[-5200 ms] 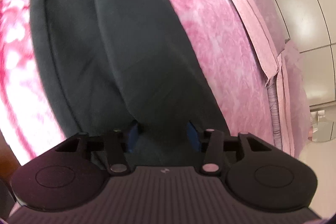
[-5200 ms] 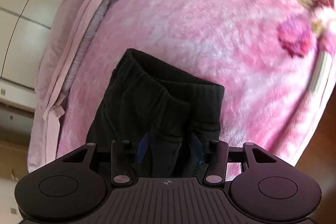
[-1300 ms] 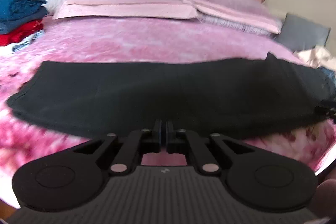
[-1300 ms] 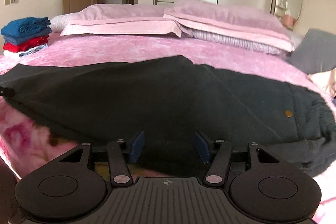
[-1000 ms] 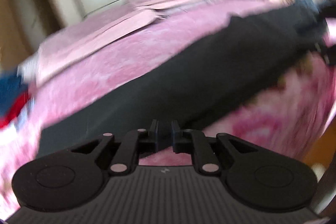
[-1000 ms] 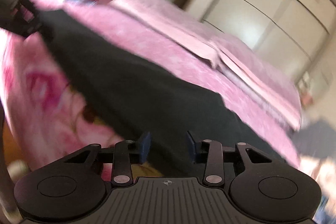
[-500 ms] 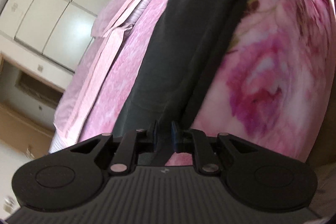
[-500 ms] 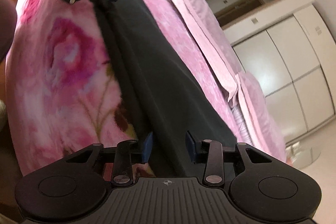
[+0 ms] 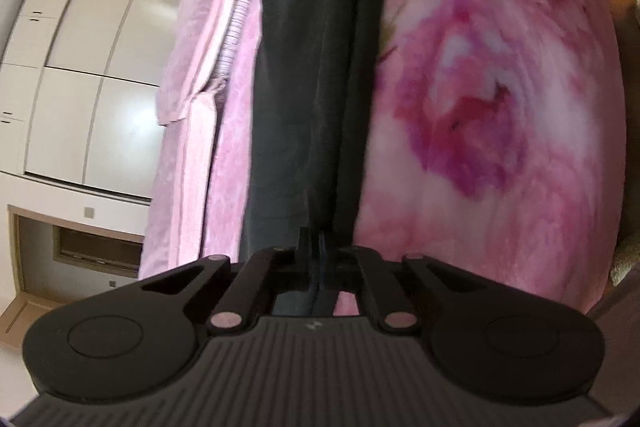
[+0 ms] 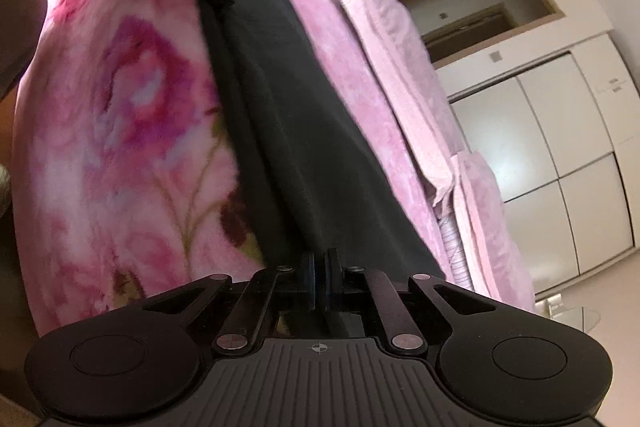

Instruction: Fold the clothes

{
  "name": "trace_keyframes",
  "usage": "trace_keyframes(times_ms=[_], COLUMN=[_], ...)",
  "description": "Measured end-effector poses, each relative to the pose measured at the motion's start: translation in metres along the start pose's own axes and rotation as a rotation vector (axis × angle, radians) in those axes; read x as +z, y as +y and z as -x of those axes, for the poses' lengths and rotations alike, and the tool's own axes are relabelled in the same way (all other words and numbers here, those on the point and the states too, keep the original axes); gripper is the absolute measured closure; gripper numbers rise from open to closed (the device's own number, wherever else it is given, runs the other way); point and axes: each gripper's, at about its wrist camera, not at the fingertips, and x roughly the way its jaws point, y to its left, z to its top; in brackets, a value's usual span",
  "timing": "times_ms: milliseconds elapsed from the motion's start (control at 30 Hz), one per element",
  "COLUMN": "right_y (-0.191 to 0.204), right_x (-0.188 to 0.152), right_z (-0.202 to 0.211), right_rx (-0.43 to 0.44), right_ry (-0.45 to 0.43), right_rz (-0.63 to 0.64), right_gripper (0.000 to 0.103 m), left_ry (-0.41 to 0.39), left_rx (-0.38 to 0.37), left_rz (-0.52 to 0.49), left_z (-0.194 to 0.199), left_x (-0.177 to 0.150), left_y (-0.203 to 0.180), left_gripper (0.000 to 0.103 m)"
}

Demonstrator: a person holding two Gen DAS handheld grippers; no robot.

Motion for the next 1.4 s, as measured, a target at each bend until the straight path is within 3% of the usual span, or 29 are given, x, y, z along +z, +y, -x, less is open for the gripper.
trace_keyframes(times_ms=[167,233,367,467,567,667,700,767,867,1000,1133,1167,1200,1367,1400], right_y=[-0.008,-0.002,0.016,0.0,-0.038,-0.098,-0.113,-0.134,-0.147,-0.161,-0.162,-0.16,-0.161,-0.16,-0.159], right_x=[-0.003,-0.005,-0.003,-0.005,-0.027,-0.087,-0.117,-0.175,-0.229,-0.26,-0.277,-0.279,-0.278,-0.274,-0.277], right_z=[0.013,0.008,-0.002,0.01,0.03,0.048,0.055,0.068,0.072,0.061,0.042,0.039,0.041,0.064,0.067], right_rx=[-0.018,0.005,-0.031,-0.014,0.007,0.091,0.11,0.134,0.106,0.05,0.081,0.084,0.067,-0.004,-0.008], right_ry=[-0.01,0.009,0.037,0.043,0.08,0.137,0.117,0.044,-0.066,-0.119,-0.152,-0.168,-0.158,-0.081,-0.079], right_rz=[-0.035,-0.021,0.018,-0.123,-0.473,-1.092,-1.329,-1.756,-2.112,-2.259,-2.361,-2.379,-2.353,-2.258,-2.275], right_gripper=[0.101,0.101,0.1,0.095,0.087,0.081,0.074,0.071,0.071,0.071,0.072,0.076,0.103,0.102,0.093], left_ry=[-0.023,-0.02,-0.013,0.017,0.055,0.027,0.006,-0.045,-0.103,-0.123,-0.09,-0.075,-0.063,-0.056,-0.056], left_rx=[-0.006,-0.005,0.006,0.008,-0.038,-0.158,-0.207,-0.305,-0.417,-0.481,-0.51,-0.514,-0.516,-0.516,-0.515], left_rz=[0.036,0.041,0.07,0.121,0.306,0.656,0.784,1.03,1.329,1.501,1.551,1.561,1.571,1.58,1.577], left_z=[0.02,0.017,0.015,0.015,0.021,0.029,0.03,0.027,0.01,-0.02,-0.037,-0.041,-0.043,-0.049,-0.048], left_x=[0.001,0.001,0.0,-0.004,-0.007,-0.01,-0.012,-0.013,-0.011,0.005,0.014,0.015,0.013,0.012,0.012], left_y=[-0.005,-0.011,-0.013,-0.004,0.016,0.048,0.059,0.077,0.098,0.115,0.108,0.105,0.1,0.094,0.093], left_gripper=[0.101,0.1,0.097,0.096,0.096,0.096,0.096,0.096,0.096,0.096,0.096,0.096,0.096,0.096,0.096])
